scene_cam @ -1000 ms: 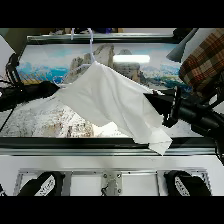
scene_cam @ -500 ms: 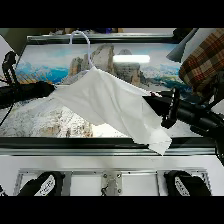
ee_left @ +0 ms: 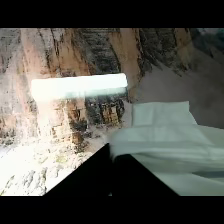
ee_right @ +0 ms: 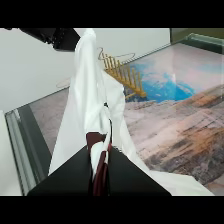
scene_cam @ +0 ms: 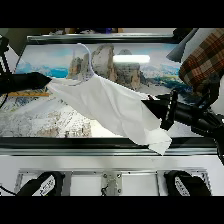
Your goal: Fold the clothes and pants, and hang the long-sleeved shirts on hangers.
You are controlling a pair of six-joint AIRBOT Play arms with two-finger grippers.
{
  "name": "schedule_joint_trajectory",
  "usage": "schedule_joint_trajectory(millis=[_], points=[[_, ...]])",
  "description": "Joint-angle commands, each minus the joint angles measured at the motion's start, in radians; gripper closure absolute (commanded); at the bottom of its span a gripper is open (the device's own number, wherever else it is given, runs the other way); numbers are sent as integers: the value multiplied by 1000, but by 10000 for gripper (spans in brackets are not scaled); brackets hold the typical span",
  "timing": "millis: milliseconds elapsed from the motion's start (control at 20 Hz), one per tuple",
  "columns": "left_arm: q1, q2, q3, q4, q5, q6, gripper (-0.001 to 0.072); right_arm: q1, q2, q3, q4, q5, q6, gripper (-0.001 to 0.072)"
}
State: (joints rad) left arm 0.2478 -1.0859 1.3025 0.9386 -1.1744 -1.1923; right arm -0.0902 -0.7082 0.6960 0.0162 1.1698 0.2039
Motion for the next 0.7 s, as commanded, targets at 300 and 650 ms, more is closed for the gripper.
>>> schedule_joint_trajectory(millis=[300,650], points=[[-120,-87,269,-14,-140,-47,691,0,-1,0,-23,-135,48,699],[-179,70,270,-14,-187,-103,690,1,-1,4,96,-274,47,699]])
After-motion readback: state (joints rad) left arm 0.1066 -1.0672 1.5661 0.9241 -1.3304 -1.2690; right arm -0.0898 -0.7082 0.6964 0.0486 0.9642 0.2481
